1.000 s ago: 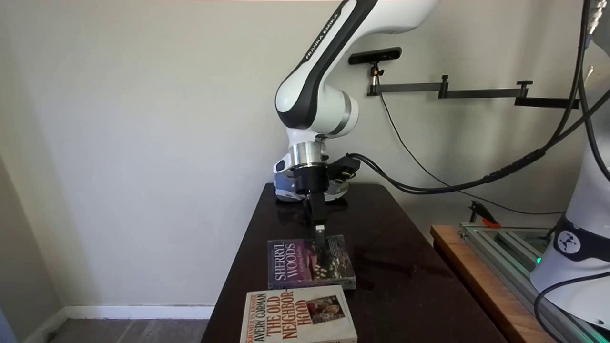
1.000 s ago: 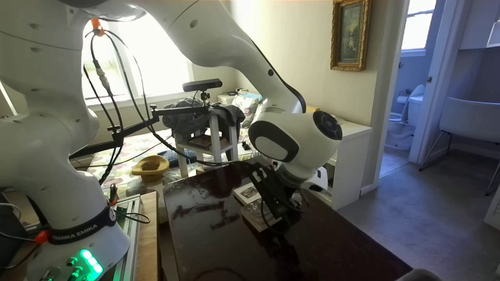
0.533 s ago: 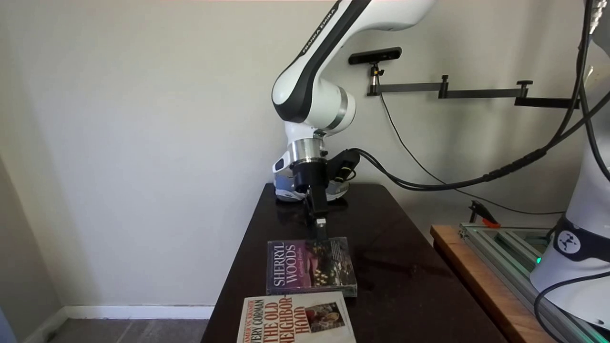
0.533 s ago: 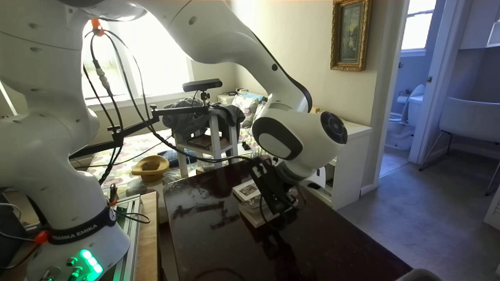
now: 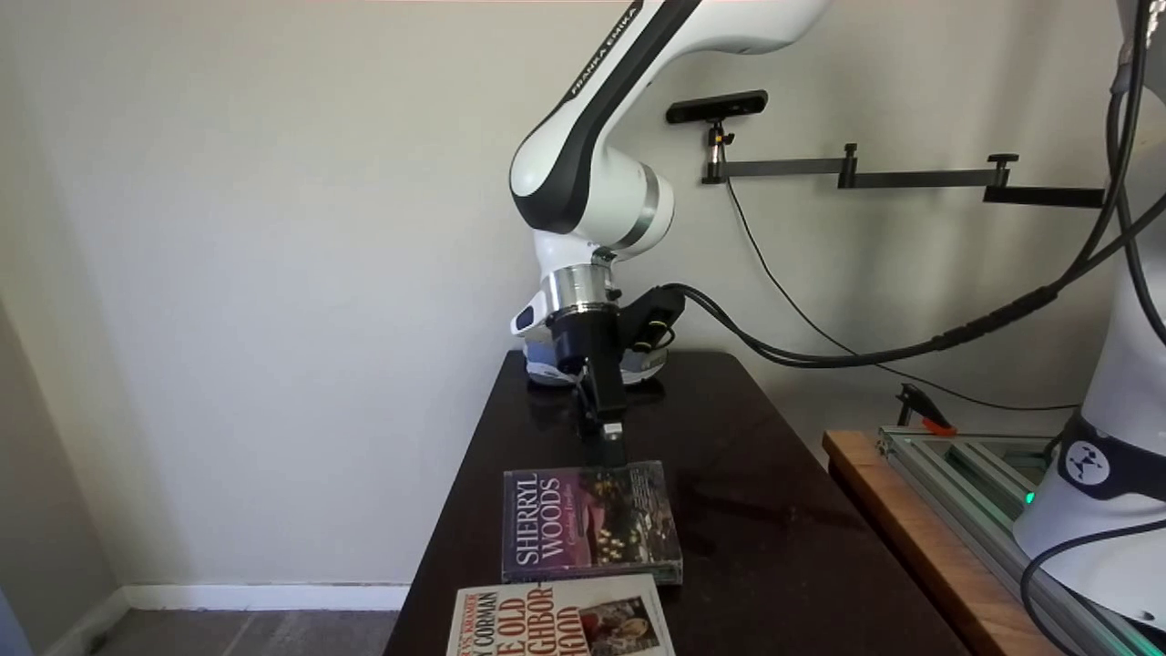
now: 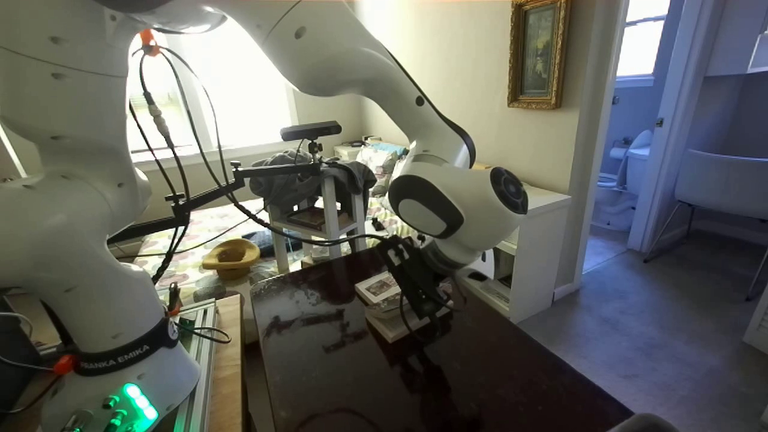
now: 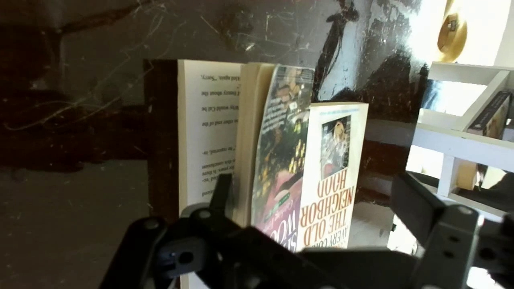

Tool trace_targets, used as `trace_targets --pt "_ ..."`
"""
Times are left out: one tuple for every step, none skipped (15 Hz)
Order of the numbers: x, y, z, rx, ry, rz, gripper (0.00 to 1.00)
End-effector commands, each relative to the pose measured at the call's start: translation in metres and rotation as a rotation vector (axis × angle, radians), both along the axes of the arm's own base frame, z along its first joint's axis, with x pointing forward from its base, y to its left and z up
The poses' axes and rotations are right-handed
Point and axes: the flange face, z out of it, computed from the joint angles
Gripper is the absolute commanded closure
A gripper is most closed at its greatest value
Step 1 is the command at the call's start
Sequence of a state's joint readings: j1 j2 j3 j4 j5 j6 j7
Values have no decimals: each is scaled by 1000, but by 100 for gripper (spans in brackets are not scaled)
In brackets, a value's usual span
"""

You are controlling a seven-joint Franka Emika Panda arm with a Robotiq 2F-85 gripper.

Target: Open the book on the right

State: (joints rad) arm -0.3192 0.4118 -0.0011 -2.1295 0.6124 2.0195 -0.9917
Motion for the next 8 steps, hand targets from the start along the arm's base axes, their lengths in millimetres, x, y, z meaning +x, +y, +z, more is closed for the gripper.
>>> trace_targets --pt "6 12 9 24 -16 -4 0" --pt "6 15 12 30 -19 -2 0" --pt "6 17 15 32 -28 1 0" --pt "7 20 19 33 -35 5 0" --pt "7 23 22 34 -39 14 0" --pt "8 27 24 30 -43 23 0" --pt "9 31 27 28 -48 32 0" --pt "10 35 29 23 -54 43 0"
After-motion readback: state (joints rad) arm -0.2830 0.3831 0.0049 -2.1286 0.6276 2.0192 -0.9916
